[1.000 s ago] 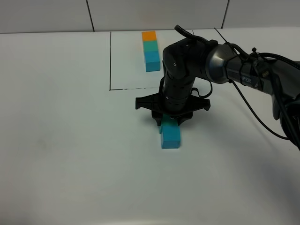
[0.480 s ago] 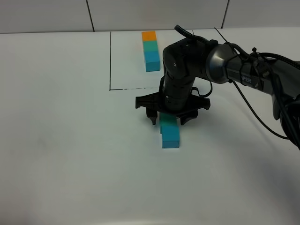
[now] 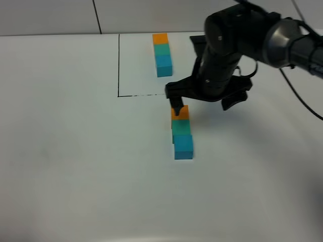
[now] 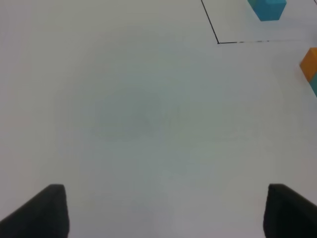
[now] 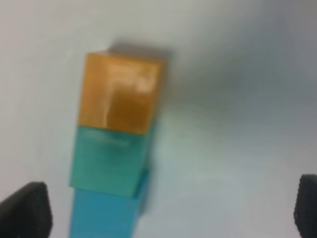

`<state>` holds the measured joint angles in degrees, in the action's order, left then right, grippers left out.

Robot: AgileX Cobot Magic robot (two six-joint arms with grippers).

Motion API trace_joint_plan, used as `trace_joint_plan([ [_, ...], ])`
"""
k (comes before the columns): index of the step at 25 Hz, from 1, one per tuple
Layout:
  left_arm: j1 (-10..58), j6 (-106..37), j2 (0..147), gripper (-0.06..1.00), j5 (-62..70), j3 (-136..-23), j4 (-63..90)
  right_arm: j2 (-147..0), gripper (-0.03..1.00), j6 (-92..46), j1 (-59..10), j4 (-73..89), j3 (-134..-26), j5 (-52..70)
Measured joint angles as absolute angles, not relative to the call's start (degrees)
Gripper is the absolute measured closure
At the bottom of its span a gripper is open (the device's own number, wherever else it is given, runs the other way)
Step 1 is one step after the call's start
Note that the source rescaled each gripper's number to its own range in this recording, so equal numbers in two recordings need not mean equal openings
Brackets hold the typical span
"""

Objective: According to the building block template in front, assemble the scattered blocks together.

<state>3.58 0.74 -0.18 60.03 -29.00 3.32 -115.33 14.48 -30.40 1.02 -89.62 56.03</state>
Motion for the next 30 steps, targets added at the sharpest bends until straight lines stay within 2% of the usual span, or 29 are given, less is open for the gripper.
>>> trace_joint_plan([
  [9, 3.6, 0.7, -0.2, 0.21, 60.0, -29.0, 3.3, -91.6, -0.03, 9.0, -17.2, 1.5, -69.0, 47.6],
  [15, 3.6, 0.7, -0.2, 0.21, 60.0, -29.0, 3.3, -72.3, -0.03, 8.6, -10.6, -1.2, -58.5, 47.9],
  [30, 3.6, 0.8, -0.2, 0.21, 60.0, -29.0, 3.3, -31.4, -0.03, 8.2, -8.4, -5.7, -44.9, 62.2],
])
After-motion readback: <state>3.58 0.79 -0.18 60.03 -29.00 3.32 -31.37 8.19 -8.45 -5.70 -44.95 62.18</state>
